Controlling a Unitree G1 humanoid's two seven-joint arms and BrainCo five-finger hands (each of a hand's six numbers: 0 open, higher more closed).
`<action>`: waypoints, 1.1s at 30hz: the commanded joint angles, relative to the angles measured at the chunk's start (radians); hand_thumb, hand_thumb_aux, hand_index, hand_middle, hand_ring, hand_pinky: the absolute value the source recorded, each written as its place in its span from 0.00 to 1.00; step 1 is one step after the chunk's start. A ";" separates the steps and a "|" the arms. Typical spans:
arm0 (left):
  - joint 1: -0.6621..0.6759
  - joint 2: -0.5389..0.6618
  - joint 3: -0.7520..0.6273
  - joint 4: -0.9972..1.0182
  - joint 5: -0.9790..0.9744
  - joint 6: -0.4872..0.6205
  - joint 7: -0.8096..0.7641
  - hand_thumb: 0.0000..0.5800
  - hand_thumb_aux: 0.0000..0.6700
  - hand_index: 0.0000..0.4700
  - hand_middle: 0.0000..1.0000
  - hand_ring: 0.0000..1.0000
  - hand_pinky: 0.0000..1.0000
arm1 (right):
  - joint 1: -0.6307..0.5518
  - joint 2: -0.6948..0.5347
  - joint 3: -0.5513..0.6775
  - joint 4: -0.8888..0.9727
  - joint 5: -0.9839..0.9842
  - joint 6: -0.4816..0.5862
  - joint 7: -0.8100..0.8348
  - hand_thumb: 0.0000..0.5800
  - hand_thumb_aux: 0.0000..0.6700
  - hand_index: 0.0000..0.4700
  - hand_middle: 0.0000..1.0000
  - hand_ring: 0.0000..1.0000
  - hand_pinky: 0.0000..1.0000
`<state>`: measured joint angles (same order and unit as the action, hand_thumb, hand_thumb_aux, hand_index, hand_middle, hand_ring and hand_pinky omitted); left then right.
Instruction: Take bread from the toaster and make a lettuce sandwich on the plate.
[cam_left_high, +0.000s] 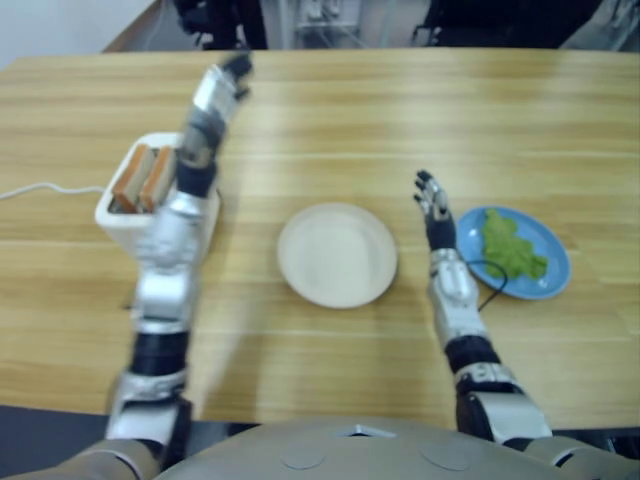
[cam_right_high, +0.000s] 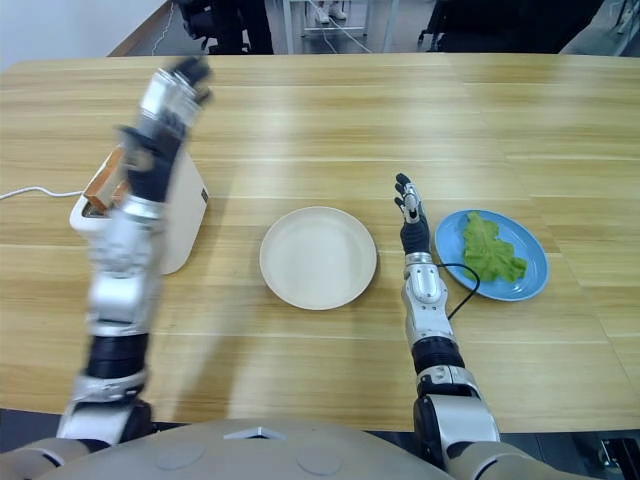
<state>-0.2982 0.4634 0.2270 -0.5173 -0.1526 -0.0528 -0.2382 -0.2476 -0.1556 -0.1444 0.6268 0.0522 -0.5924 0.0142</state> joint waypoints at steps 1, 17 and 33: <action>0.058 0.168 0.179 0.033 0.112 0.117 -0.019 0.00 0.00 0.00 0.00 0.00 0.00 | 0.032 0.006 -0.006 -0.058 0.008 0.035 0.001 0.00 0.00 0.00 0.00 0.00 0.00; 0.228 0.383 -0.017 0.523 0.747 0.263 0.127 0.00 0.00 0.00 0.00 0.00 0.00 | 0.088 0.016 -0.011 -0.152 0.004 0.083 0.007 0.00 0.00 0.00 0.00 0.00 0.00; 0.204 0.401 -0.094 0.668 0.842 0.396 0.178 0.00 0.00 0.00 0.00 0.00 0.00 | 0.104 0.011 -0.008 -0.175 0.002 0.104 0.016 0.00 0.00 0.00 0.00 0.00 0.00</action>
<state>-0.1116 0.8536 0.1439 0.1207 0.6688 0.3158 -0.0573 -0.1560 -0.1423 -0.1548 0.4608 0.0575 -0.5076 0.0252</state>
